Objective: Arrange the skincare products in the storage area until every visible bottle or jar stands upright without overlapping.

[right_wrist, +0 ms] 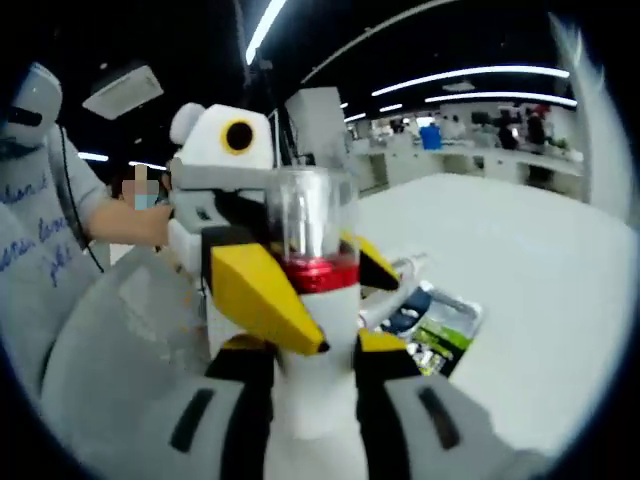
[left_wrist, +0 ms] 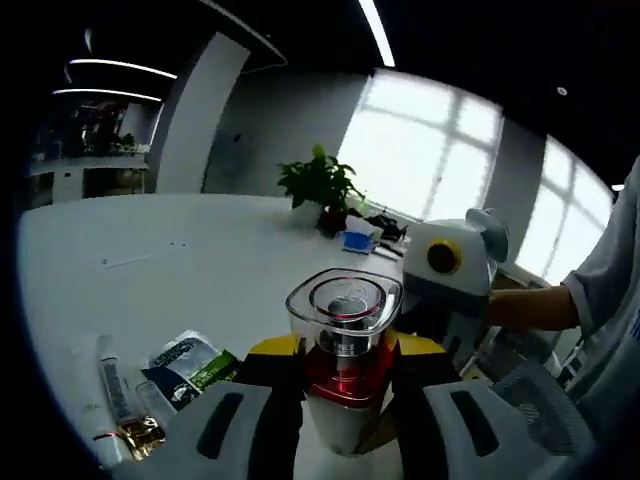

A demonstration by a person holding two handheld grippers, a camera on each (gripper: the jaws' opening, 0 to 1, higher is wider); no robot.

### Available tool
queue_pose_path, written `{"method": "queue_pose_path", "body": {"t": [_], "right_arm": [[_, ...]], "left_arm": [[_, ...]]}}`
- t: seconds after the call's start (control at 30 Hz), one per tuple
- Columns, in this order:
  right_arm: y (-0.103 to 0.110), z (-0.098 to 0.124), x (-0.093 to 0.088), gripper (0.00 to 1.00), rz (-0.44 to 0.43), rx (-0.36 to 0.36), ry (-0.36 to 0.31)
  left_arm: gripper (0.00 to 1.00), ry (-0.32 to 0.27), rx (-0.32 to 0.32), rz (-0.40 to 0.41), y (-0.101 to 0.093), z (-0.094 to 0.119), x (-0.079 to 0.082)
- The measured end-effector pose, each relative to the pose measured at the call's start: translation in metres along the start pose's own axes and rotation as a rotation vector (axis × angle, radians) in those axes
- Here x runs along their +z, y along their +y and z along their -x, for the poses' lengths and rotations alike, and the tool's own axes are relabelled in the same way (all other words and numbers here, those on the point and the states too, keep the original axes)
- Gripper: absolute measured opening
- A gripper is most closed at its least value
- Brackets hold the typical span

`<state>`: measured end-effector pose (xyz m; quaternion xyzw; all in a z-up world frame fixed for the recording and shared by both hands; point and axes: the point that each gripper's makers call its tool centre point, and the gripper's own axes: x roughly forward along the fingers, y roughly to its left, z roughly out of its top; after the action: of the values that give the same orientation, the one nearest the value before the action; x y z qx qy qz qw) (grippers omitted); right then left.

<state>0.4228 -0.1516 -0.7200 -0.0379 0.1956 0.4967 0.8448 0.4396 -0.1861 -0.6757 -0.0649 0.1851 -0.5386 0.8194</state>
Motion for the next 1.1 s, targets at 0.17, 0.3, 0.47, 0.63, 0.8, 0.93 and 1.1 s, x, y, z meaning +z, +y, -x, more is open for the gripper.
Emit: {"method": "queue_pose_path", "body": {"t": [0.17,0.3,0.47,0.63,0.8,0.93,1.1], "right_arm": [[-0.010,0.001,-0.013,0.32,0.025,-0.148,0.009],[-0.011,0.000,-0.024,0.32,0.032,-0.203,0.029],[-0.018,0.004,-0.031,0.31,0.017,-0.212,0.023],[-0.028,0.006,-0.039,0.31,0.012,-0.231,0.034],[-0.031,0.007,-0.048,0.31,0.023,-0.238,0.026],[-0.037,0.007,-0.053,0.31,0.050,-0.238,0.025],[-0.037,0.006,-0.053,0.31,0.047,-0.226,0.002]], "left_arm": [[0.30,0.022,0.052,-0.056,0.002,-0.005,-0.001],[0.30,0.048,0.076,-0.088,0.000,-0.011,-0.006],[0.30,0.071,0.072,-0.138,-0.005,-0.021,-0.012],[0.30,0.082,0.077,-0.169,-0.004,-0.033,-0.018],[0.30,0.098,0.077,-0.178,-0.002,-0.038,-0.025],[0.30,0.110,0.090,-0.196,-0.001,-0.043,-0.030],[0.30,0.117,0.098,-0.200,0.000,-0.044,-0.031]]}}
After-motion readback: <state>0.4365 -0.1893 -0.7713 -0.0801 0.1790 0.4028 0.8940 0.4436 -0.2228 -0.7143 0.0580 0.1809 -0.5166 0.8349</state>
